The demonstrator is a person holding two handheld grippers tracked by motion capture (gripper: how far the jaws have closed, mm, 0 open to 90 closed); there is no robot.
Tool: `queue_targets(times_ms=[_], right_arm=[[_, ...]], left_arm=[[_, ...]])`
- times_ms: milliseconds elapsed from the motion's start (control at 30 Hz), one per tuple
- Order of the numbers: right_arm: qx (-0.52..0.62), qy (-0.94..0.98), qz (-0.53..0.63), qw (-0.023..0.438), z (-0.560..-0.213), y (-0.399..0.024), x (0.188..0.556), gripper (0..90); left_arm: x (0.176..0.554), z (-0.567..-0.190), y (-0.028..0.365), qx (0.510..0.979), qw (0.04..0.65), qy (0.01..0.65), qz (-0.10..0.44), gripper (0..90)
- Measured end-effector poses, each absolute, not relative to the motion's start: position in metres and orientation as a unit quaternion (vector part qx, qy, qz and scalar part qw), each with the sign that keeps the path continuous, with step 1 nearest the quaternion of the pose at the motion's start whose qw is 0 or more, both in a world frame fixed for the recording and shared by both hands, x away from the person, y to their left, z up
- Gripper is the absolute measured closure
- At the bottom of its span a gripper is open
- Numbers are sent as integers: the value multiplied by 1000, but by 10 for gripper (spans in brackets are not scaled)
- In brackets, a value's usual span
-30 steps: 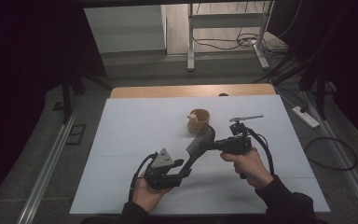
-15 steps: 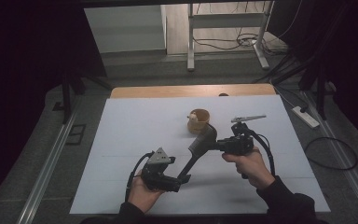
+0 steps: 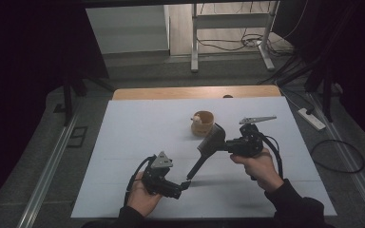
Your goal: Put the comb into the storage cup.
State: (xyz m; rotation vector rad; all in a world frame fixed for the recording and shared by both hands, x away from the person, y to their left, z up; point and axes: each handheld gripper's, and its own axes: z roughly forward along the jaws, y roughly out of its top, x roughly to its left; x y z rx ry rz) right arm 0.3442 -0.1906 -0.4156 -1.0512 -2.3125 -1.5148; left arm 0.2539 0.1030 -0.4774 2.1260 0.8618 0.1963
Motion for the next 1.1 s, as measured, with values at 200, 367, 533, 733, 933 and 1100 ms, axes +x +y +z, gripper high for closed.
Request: queue_targets(times_ms=[200,367,533,733,933,1100], right_arm=[[-355,-778,-512,86,-414,-193,345,835],[-357,-775,-516,82,-411,-197,345,835],[-357,-774,-518,74,-407,-199,345,835],[-357,-773,-520,66,-404,-202,346,835],[-361,-770,-522,60,-401,-205,347,835],[-363,-769,-524,55,-399,-207,348,835]], left_arm=[[252,-476,113,834,419,351,74,1],[252,-475,123,829,425,358,67,2],[250,-474,128,830,419,361,67,0],[247,-473,135,828,419,367,67,0],[245,-473,145,820,424,380,66,0],[241,-473,152,817,423,387,67,1]])
